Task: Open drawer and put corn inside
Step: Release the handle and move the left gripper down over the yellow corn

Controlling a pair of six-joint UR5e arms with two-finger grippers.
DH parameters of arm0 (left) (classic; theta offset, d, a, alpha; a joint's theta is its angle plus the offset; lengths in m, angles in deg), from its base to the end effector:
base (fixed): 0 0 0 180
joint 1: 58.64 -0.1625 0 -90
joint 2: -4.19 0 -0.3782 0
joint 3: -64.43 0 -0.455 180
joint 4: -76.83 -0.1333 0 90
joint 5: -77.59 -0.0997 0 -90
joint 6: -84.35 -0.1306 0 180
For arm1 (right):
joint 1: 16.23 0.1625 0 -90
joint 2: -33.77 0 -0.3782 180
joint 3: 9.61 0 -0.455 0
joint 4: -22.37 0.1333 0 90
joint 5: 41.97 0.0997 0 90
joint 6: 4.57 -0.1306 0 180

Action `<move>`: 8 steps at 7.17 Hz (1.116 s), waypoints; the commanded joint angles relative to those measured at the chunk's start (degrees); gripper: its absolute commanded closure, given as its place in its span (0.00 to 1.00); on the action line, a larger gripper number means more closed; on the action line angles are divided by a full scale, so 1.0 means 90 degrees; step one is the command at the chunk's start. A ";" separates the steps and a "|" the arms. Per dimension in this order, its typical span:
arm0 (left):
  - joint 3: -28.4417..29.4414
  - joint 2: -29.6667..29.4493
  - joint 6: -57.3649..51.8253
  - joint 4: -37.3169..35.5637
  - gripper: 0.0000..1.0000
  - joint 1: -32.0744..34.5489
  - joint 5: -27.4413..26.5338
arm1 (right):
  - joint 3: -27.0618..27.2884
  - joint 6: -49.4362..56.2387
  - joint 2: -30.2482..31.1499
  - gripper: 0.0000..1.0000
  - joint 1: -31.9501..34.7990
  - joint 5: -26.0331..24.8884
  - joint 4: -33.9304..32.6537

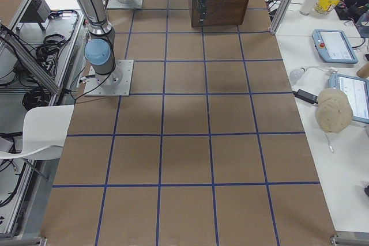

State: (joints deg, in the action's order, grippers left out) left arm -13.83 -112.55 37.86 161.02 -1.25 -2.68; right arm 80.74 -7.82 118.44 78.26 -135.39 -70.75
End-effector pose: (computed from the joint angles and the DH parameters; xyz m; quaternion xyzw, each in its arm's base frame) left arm 0.2396 -0.6629 0.2395 -0.1133 -0.9867 -0.0077 0.1160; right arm 0.1707 -0.5701 0.3593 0.0115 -0.9992 -0.0203 0.0313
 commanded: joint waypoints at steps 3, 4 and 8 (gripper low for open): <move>0.0162 -0.0250 -0.1617 -0.0271 0.00 -0.0456 -0.0866 | 0.0000 0.0000 -0.0004 0.00 0.0000 0.0000 -0.0005; 0.0064 -0.0319 -0.2144 -0.0640 0.00 -0.0497 -0.0964 | 0.0000 0.0000 -0.0004 0.00 0.0000 0.0000 0.0004; -0.1125 -0.0455 -0.3697 -0.2318 0.00 -0.0964 -0.1502 | 0.0000 0.0000 0.0005 0.00 0.0000 0.0000 0.0004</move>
State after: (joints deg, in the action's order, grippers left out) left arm -20.48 -116.15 9.61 146.40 -7.88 -15.62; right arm 80.74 -7.82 118.46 78.25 -135.39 -70.78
